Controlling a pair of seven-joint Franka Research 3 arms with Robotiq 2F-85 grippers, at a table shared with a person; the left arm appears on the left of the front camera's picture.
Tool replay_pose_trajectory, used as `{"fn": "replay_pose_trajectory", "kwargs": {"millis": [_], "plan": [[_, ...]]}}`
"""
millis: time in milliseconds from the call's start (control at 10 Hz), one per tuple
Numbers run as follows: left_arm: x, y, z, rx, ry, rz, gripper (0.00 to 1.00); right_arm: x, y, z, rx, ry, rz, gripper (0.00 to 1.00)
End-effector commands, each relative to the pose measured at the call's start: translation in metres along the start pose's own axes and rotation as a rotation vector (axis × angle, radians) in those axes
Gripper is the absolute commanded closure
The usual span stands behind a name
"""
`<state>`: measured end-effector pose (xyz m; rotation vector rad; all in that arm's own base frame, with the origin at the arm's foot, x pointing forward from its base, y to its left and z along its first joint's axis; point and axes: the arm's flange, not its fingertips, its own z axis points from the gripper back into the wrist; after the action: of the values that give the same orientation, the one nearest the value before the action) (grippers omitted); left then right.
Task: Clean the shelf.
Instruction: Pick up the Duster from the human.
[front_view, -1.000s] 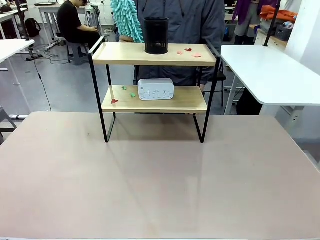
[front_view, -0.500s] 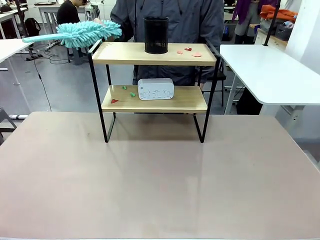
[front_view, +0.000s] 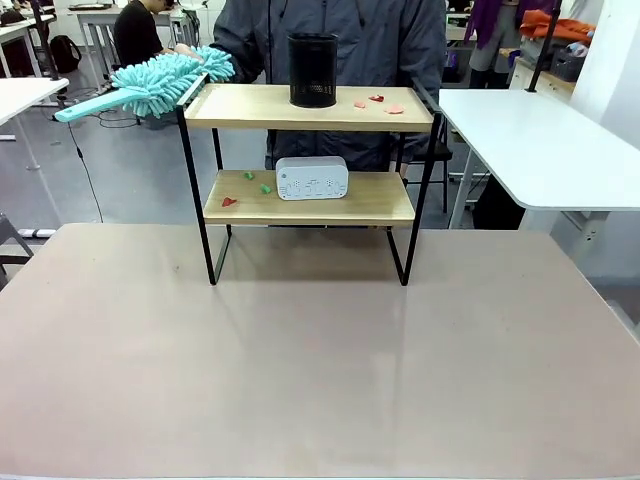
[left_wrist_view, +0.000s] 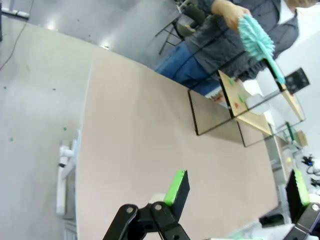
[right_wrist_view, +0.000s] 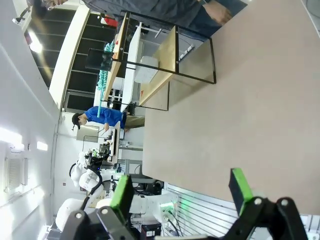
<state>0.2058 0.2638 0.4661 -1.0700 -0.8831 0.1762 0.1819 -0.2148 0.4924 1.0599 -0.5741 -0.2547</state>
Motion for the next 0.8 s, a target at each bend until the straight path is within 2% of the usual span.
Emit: {"fn": "replay_pose_trajectory", "kwargs": {"millis": [0,200,300,400,500,600,700], "plan": [[0.019,-0.002,0.003,-0.072,0.086,0.058,0.0,0.003,0.002,0.0,0.015,-0.009,0.026,0.0],[0.063,-0.014,-0.002,-0.133,0.168,0.109,0.0,0.003,0.002,0.0,0.015,-0.009,0.026,0.0],[0.093,-0.016,-0.014,-0.136,0.17,0.134,0.0,0.003,0.002,0.0,0.015,-0.009,0.026,0.0],[0.124,-0.01,-0.036,-0.12,0.181,0.174,0.0,0.003,0.002,0.0,0.015,-0.009,0.026,0.0],[0.139,0.0,-0.058,-0.037,0.192,0.263,0.0,0.003,0.002,0.0,0.015,-0.009,0.026,0.0],[0.088,-0.02,-0.029,-0.131,0.175,0.122,0.0,0.003,0.002,0.0,0.015,-0.009,0.026,0.0],[0.088,-0.02,-0.029,-0.131,0.175,0.122,0.0,0.003,0.002,0.0,0.015,-0.009,0.026,0.0]]}}
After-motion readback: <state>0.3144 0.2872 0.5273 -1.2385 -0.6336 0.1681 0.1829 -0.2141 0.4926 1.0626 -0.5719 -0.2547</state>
